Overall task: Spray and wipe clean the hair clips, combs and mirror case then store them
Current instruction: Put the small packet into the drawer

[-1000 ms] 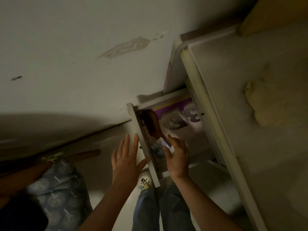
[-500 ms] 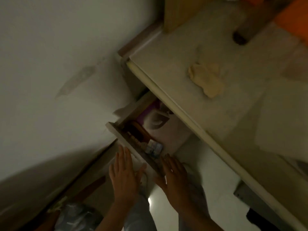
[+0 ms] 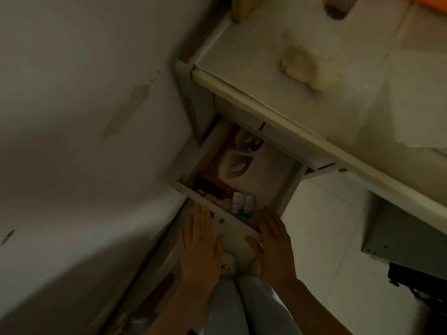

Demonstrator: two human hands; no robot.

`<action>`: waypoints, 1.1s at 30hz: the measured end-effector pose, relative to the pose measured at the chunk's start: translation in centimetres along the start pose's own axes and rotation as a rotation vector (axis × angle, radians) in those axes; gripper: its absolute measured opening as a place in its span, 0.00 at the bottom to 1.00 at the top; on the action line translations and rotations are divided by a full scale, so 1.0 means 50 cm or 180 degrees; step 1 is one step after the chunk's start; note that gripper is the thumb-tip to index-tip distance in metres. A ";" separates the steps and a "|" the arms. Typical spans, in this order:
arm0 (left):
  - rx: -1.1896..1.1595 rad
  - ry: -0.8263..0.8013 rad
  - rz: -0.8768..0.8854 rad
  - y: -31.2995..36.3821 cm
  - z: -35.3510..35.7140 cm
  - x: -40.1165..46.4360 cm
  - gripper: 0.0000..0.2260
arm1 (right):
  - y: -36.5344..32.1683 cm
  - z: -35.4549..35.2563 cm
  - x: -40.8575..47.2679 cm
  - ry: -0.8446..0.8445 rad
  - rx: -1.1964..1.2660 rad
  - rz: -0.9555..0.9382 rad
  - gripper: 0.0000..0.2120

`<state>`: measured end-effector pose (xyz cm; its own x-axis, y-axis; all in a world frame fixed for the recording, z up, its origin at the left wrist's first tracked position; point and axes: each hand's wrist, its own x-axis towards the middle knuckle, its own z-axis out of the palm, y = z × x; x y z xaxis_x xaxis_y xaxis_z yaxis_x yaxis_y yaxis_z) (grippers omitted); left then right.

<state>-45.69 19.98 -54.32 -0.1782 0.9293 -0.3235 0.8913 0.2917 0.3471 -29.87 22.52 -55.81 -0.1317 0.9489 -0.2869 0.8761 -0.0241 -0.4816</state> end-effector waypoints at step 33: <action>-0.0179 0.0675 0.0888 -0.113 0.117 0.071 0.32 | 0.009 0.122 -0.007 0.1896 0.0569 -0.0203 0.25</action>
<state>-48.90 20.32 -62.59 -0.0191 0.9996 -0.0215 0.8945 0.0267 0.4462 -32.28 20.24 -60.99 0.1453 0.9615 0.2332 0.7770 0.0350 -0.6285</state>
